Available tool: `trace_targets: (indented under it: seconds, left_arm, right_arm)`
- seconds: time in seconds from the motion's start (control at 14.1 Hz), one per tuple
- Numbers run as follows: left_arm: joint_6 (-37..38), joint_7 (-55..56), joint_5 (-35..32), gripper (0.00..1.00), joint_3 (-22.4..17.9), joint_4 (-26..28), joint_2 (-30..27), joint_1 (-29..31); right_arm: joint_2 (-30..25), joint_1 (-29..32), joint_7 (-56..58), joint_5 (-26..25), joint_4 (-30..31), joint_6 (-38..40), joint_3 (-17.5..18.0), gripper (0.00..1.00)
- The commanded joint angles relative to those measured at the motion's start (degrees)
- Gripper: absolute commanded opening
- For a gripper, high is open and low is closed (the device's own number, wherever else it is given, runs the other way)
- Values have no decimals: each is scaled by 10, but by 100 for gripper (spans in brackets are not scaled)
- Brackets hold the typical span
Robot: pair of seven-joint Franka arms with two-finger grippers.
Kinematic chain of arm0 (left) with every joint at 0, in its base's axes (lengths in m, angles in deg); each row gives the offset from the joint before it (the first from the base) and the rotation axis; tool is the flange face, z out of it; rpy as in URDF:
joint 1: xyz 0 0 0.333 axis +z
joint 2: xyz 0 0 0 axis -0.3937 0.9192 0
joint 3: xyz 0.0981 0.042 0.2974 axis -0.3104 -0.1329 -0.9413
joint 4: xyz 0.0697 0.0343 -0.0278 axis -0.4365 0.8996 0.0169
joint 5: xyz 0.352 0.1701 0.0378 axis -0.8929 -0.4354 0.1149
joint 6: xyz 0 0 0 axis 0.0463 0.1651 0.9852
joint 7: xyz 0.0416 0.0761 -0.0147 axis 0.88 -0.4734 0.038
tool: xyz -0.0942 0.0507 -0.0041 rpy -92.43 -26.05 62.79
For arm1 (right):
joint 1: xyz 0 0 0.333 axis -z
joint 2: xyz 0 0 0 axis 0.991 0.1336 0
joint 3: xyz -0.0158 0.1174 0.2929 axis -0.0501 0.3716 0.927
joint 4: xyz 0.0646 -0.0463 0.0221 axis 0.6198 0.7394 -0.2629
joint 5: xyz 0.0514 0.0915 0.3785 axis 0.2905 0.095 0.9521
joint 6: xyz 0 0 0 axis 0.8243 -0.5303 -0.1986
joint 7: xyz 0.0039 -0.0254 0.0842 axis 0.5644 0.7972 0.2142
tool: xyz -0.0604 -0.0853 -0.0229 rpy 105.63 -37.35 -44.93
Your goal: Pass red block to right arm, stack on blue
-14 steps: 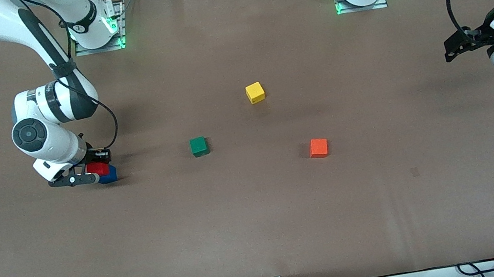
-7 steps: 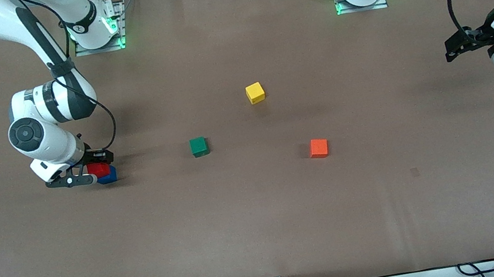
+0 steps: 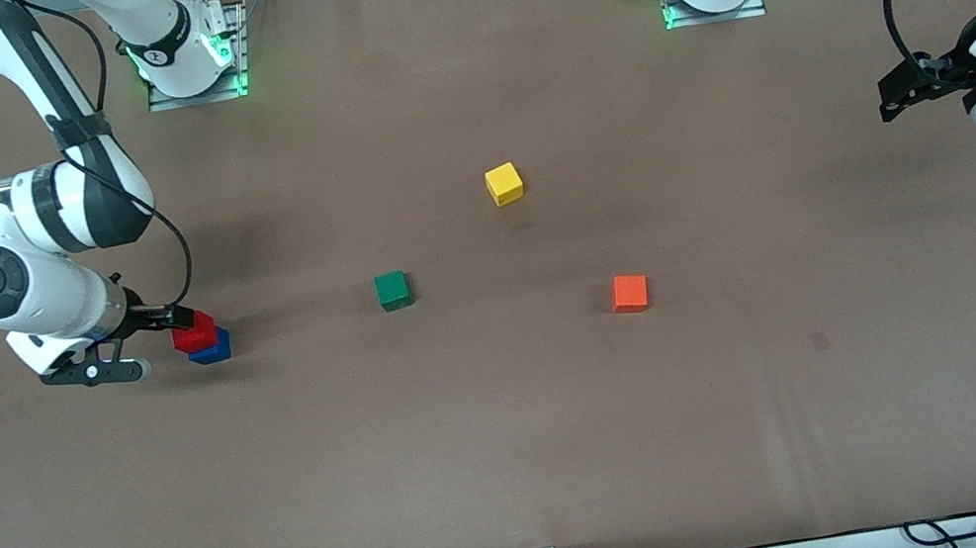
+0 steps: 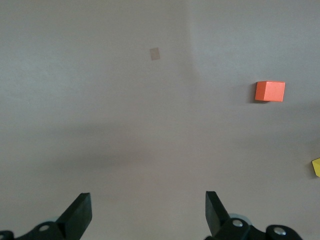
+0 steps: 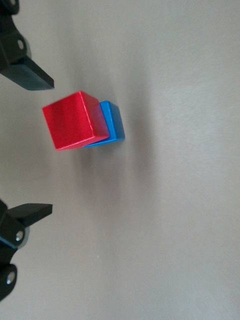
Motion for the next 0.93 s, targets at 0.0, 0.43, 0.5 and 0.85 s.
trace_targets:
  seconds: [0.0,0.43,0.5,0.85]
  left_arm:
    - [4,-14,10,100,7,6,-9,10]
    - [4,-14,9,100,8,6,-9,9]
    - [4,-14,9,100,8,6,-9,9]
    - [4,-14,9,100,8,6,-9,9]
  right_arm:
    - [-4,3,-6,-2,-86,78,5,100]
    - [-6,5,37,25,-250,230,3,100]
    - [-6,6,48,45,-257,235,-1,100]
    - [-8,15,68,51,-280,235,-15,100]
